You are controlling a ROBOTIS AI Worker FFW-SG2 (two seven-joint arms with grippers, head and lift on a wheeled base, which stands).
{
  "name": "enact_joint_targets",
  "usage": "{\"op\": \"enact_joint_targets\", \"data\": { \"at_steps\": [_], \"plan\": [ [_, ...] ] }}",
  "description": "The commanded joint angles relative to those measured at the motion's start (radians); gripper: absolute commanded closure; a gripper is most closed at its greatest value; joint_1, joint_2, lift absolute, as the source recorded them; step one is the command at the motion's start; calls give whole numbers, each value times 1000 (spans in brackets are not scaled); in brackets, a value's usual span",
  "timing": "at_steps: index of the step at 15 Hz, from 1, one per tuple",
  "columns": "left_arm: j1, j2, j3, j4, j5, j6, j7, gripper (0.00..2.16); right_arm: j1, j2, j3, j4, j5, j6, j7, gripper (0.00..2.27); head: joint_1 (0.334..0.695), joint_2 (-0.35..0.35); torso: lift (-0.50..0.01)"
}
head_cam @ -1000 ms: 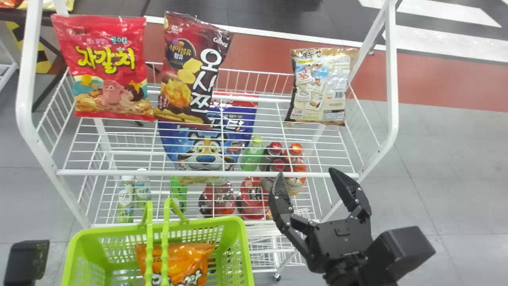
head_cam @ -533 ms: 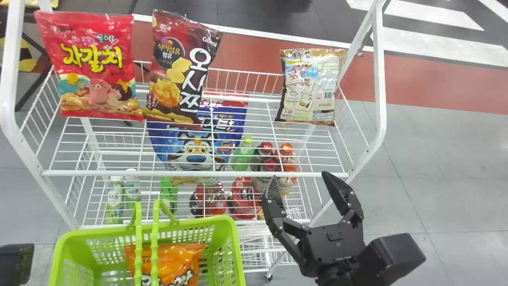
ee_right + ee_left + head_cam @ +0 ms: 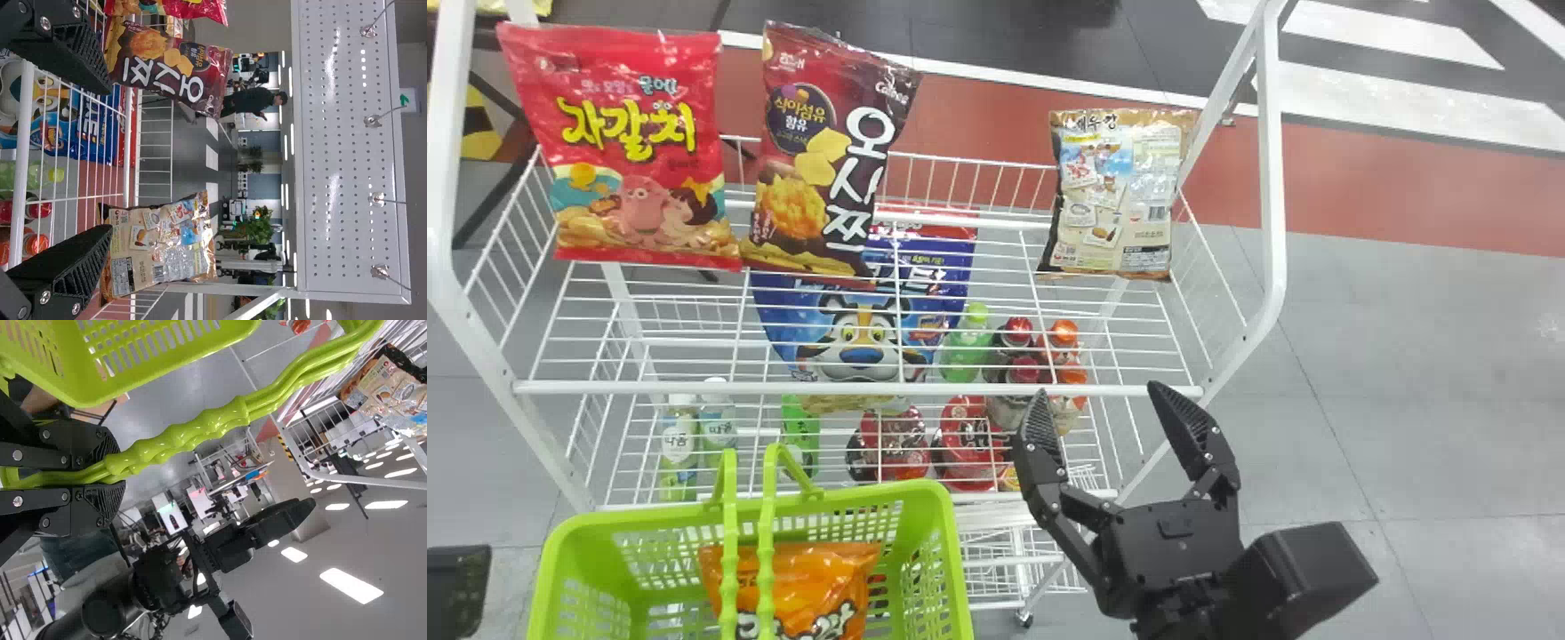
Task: Hold basket handle with left hand then pick Gamjakkang with right hand and place into basket
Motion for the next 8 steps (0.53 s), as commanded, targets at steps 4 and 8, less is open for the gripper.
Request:
{"op": "enact_joint_targets", "data": {
  "at_steps": [4,8],
  "plan": [
    [1,0,3,-1,2,0,-2,2148,1,-4,0,-2,0,0,-8,83,695,-262,-20],
    [3,0,4,-1,2,0,-3,2148,0,-7,0,-3,0,0,-10,87,695,-263,-20]
  ]
}}
